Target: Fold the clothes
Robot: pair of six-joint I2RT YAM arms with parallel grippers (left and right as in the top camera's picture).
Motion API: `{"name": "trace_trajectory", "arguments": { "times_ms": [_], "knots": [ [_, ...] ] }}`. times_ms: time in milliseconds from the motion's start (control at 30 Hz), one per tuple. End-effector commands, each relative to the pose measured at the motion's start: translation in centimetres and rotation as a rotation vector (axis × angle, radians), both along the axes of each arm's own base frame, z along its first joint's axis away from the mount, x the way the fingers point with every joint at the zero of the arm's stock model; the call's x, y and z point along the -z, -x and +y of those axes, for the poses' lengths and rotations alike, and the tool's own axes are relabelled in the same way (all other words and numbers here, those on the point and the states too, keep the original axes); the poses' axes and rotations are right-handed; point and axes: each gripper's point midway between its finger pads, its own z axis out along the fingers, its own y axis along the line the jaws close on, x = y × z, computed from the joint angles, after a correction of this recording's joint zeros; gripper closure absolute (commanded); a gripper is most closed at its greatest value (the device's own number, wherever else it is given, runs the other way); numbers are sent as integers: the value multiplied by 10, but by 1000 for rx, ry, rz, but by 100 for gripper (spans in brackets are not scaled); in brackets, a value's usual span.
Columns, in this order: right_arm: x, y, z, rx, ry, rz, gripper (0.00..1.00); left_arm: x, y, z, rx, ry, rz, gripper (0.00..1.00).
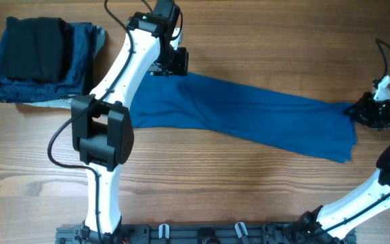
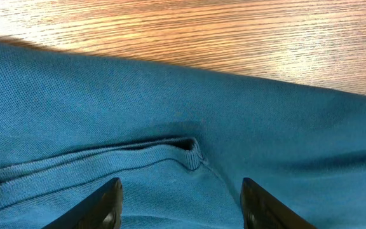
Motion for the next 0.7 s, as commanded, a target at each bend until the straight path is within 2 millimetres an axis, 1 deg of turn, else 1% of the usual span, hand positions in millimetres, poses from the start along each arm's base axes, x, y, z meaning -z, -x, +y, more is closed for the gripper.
{"name": "trace_trajectory", "arguments": {
  "times_ms": [0,100,167,233,267,333,400,433,467,500,533,567,600,667],
  "knots": [
    [-30,-24,6,-19,-73,-98,96,-9,-4,3,1,-6,-30,40],
    [-42,-41,4,-39,-39,-143,95,-9,-5,3,1,-4,-34,40],
    [-43,-52,3,-57,-8,-184,96,-10,-5,3,1,-4,-35,40],
    [-45,-69,1,-86,47,-242,96,-10,-5,3,1,-4,-35,39],
    [-44,-73,1,-96,72,-250,96,-10,-5,3,1,-4,-35,39],
    [-31,-82,-2,-121,179,-238,95,-9,-5,3,1,-6,-34,37],
    [-11,-90,-2,-145,296,-237,95,-9,-5,4,0,-12,-33,36],
    [-4,-94,-3,-149,341,-243,95,-9,-5,4,0,-12,-34,37],
    [2,-98,-6,-126,384,-248,91,-9,-5,4,0,-12,-33,37],
    [4,-99,-13,-86,413,-241,78,-9,-5,4,0,-12,-34,37],
    [4,-100,-21,-30,435,-230,67,-9,-5,4,0,-12,-34,37],
    [2,-103,-23,-22,445,-237,56,-9,-5,4,0,-12,-34,36],
    [-3,-108,-25,-23,451,-264,47,-9,-5,4,0,-12,-34,37],
    [-24,-114,-29,-26,475,-292,26,-9,-7,8,-5,-34,-45,36]
  ]
}}
